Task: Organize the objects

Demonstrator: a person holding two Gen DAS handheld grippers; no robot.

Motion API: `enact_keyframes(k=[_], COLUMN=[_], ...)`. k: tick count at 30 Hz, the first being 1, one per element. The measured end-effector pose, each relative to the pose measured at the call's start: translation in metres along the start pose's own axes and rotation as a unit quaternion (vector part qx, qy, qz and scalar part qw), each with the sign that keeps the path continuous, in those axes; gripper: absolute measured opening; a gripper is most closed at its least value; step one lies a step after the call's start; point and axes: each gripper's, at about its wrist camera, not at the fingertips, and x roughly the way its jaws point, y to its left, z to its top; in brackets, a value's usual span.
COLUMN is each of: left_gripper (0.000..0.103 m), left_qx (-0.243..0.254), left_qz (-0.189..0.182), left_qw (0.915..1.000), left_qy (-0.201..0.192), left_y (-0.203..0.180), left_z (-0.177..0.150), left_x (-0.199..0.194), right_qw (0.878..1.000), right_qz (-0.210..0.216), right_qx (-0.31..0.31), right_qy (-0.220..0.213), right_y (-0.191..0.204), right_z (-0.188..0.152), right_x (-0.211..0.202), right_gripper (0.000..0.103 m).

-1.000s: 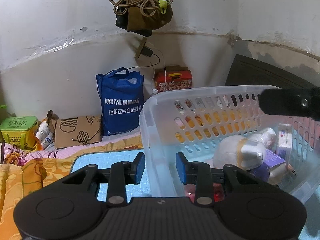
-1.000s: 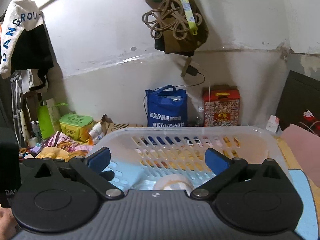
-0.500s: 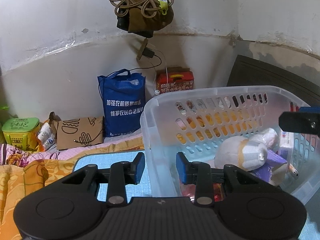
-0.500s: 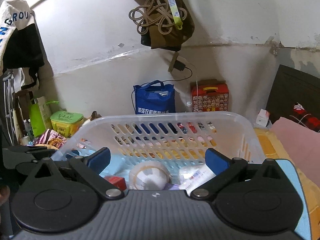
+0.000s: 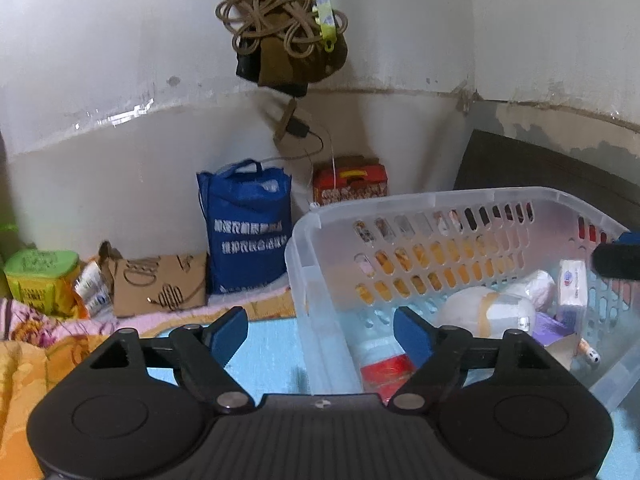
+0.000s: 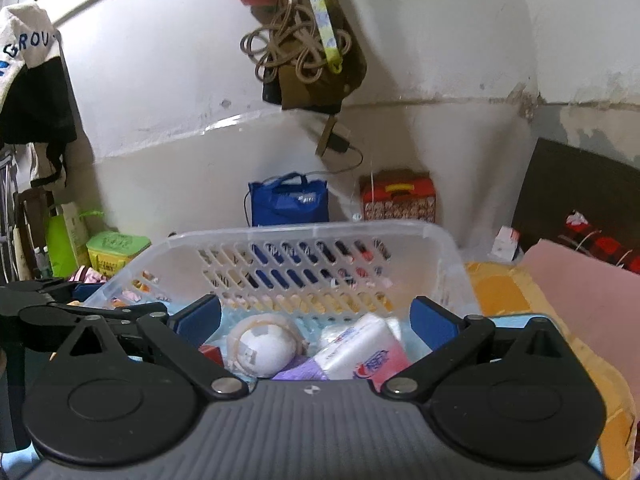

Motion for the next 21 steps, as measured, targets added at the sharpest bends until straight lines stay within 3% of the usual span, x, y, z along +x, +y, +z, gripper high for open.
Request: enact_keyframes(k=[3, 9, 16, 21], left_gripper=[0.091, 0.091, 0.091, 0.092], left_qx=[0.007, -0.023, -0.049, -0.037], left_qz=[0.017, 0.014, 0.03, 0.034], left_qw=[0.9997, 0.9988, 0.9883, 0.9825], left_qy=[-0.013, -0.041, -0.141, -0.18], left_y=[-0.003, 0.005, 0.025, 0.037], left_z=[0.001, 0.008, 0.008, 0.007], left_x=[-0.006, -0.021, -0.066, -0.121], right_qw=[1.0, 1.0, 0.999, 0.998], right_qz=[-0.006, -0.017, -0.02, -0.014], right_qx=[0.0, 0.009, 0.024, 0.007], right_qy=[-0.007, -0.014, -0.036, -0.064], right_y=[-0.005, -0.02, -0.024, -0.02], right_z=[0.003, 0.006, -0.006, -0.014], right_x=[-0.007, -0.015, -0.019, -0.055], right_gripper=[0.103, 0.103, 0.103, 0.103])
